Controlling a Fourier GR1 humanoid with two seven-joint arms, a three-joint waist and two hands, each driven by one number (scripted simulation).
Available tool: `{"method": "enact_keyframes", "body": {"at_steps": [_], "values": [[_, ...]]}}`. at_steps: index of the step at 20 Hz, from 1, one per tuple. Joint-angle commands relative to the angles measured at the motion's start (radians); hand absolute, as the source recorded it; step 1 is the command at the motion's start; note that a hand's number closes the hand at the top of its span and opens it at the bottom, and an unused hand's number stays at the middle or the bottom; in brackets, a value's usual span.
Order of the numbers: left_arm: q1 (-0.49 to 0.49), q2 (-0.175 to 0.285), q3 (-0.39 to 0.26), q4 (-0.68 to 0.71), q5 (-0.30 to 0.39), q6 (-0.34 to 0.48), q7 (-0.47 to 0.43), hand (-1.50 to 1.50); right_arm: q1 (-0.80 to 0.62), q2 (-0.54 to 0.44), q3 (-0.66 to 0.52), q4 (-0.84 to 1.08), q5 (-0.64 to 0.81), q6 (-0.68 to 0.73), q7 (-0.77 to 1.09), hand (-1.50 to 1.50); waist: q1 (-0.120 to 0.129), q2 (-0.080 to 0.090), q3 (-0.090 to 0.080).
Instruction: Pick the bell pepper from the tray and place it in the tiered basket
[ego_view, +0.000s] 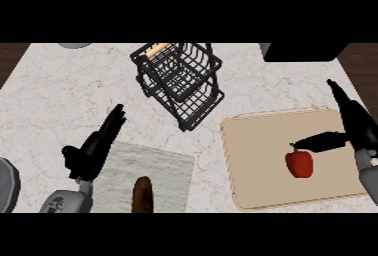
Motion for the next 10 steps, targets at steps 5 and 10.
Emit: {"method": "enact_keyframes", "body": {"at_steps": [5, 10], "values": [[-0.011, -0.011, 0.004, 0.008, 0.009, -0.009, -0.012, 0.00, -0.129, -0.139, 0.130, -0.262, -0.070, 0.421, 0.516, -1.50, 0.012, 0.001, 0.005], [0.028, -0.026, -0.018, 0.014, -0.027, 0.002, -0.044, 0.00, -0.127, -0.121, 0.108, -0.429, -0.130, 0.470, 0.765, -1.50, 0.015, 0.008, 0.010]]}}
